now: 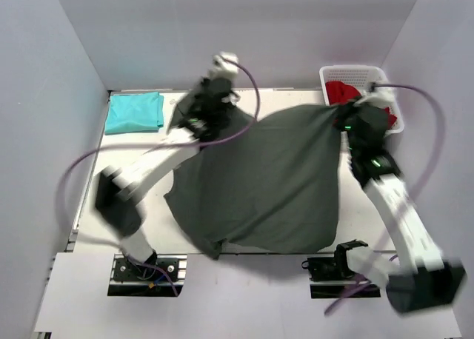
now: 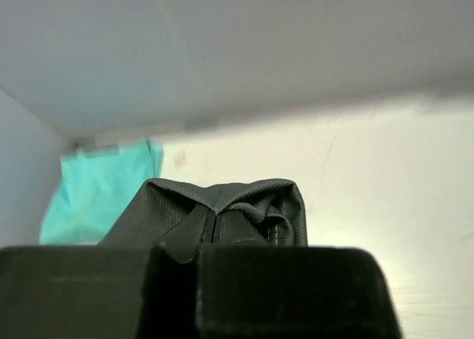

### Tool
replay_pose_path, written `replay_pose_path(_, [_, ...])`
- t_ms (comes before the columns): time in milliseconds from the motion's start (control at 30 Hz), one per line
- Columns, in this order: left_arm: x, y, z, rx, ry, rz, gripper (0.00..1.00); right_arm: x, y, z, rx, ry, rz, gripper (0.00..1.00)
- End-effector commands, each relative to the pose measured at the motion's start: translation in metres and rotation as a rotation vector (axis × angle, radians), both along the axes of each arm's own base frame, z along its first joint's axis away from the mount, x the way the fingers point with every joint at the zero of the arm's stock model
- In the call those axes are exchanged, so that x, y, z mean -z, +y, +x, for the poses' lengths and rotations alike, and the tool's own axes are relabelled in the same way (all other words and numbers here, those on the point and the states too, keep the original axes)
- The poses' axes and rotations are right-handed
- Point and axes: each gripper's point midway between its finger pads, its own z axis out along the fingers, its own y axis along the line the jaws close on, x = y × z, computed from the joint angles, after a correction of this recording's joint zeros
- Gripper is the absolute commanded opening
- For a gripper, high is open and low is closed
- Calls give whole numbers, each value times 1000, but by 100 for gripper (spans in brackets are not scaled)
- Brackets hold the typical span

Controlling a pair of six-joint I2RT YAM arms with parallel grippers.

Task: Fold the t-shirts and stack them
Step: Flatten out the tshirt

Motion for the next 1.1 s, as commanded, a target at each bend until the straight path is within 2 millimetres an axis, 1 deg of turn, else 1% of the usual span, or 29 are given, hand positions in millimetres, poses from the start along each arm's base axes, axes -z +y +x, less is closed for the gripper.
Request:
replay_pose_path(0, [93,37,57,-179,133,140,0,60,3,48,35,97,0,0])
replay_pose_path(33, [128,46,89,-228,192,169,2,99,8,79,41,190,-21,0])
replay_pose_path(67, [145,50,103,-246,232,196,39,111,9,90,41,219,-39,0])
replay_pose_path(100, [129,48,123,-262,206,174,58,100,11,104,42,209,-37,0])
replay_pose_path(133, [147,57,132,-274,271,214,70,137,16,128,30,309,-58,9])
replay_pose_path(167, [187,55,145,-277,340,237,100,128,24,139,9,306,-56,20])
replay_pose_path(200, [166,47,156,-271,302,194,100,144,29,146,-5,345,-54,30])
replay_pose_path(233, [172,51,160,-266,329,192,100,152,40,151,-61,362,-49,49])
replay_pose_path(333, [165,50,161,-223,311,149,100,138,54,153,-125,319,-30,69])
replay_pose_path(367, [158,48,160,-209,289,122,100,139,56,149,-137,321,-17,72])
replay_pose_path(400, [153,47,150,-181,291,96,100,139,60,146,-161,324,-14,76])
replay_pose_path(433, [149,46,146,-168,279,75,100,135,62,140,-168,321,-2,78])
replay_pose_path(467, [161,49,136,-165,309,64,100,139,65,134,-191,335,4,80])
replay_pose_path(500, [157,48,130,-156,307,41,100,146,66,129,-197,352,10,80])
replay_pose_path(533, [143,52,120,-160,300,18,100,133,69,121,-215,330,15,85])
replay_pose_path(567, [157,58,106,-173,357,22,100,140,76,113,-249,350,20,89])
replay_pose_path(600, [159,58,96,-186,373,-39,100,150,80,103,-265,375,21,90])
replay_pose_path(633, [162,60,86,-190,396,-66,100,142,82,96,-282,359,22,90])
replay_pose_path(667, [184,70,68,-207,457,-76,100,139,93,86,-318,356,31,90])
replay_pose_path(700, [171,67,51,-188,456,-165,100,156,96,71,-338,396,37,90])
replay_pose_path(733, [175,72,40,-184,472,-201,100,159,99,65,-353,405,42,90])
replay_pose_path(767, [204,75,17,-177,541,-207,100,168,103,52,-366,431,44,90])
replay_pose_path(800, [187,68,5,-122,509,-291,100,179,108,41,-377,460,52,90])
replay_pose_path(833, [215,73,-16,-110,567,-278,100,183,116,33,-418,473,69,90])
replay_pose_path(867, [219,73,-25,-100,569,-301,100,193,120,22,-434,494,73,90])
replay_pose_path(900, [221,74,-30,-106,553,-336,100,204,130,12,-474,523,84,90])
replay_pose_path(933, [230,79,-43,-114,565,-339,100,212,132,7,-483,544,82,90])
replay_pose_path(1000, [239,81,-50,-110,582,-335,100,229,139,-4,-501,595,88,90])
replay_pose_path(1067, [249,83,-55,-125,610,-333,100,242,141,-4,-488,619,94,90])
